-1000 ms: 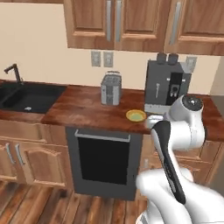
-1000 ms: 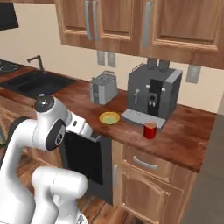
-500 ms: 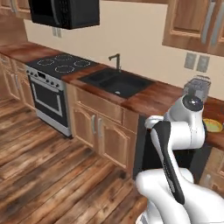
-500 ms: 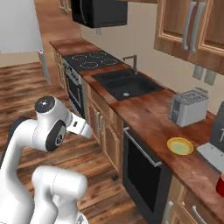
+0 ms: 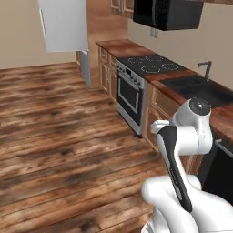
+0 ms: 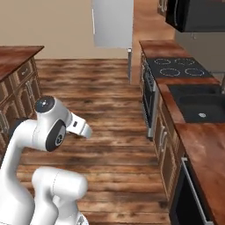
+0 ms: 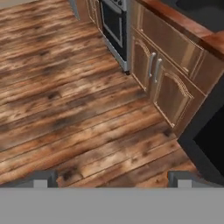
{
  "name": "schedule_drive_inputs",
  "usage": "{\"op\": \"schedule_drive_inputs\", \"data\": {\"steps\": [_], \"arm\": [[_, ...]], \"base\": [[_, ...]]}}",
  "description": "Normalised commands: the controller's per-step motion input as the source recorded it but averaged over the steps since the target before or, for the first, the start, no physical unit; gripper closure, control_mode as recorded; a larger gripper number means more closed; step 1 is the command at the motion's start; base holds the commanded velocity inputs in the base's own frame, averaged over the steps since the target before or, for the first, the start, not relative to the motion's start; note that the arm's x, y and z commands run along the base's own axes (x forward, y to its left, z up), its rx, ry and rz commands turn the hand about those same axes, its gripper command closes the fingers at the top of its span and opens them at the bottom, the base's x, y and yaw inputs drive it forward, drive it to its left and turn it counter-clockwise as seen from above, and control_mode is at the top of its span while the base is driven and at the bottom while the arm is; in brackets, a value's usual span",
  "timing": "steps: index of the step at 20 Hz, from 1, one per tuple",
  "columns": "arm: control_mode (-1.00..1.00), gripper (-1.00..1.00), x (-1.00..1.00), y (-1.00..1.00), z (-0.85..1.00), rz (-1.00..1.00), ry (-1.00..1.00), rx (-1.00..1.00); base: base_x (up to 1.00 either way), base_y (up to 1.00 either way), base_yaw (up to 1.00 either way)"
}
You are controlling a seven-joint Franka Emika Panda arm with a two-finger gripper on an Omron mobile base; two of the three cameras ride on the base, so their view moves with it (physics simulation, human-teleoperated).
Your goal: Take a sugar cube from the saucer and place it inside the coffee. Then, grab milk from the fridge and place it next to the coffee on the counter to sweeten the coffee.
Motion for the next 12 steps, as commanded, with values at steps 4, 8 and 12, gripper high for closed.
{"op": "schedule_drive_inputs", "data": {"steps": [4,8,12], "arm": [[1.0,-1.0,0.0,0.0,0.0,0.0,0.0,0.0],[1.0,-1.0,0.0,0.0,0.0,0.0,0.0,0.0],[1.0,-1.0,0.0,0.0,0.0,0.0,0.0,0.0]], "base": [[0.49,0.36,0.64],[0.79,0.31,0.54],[1.0,0.22,0.44]]}}
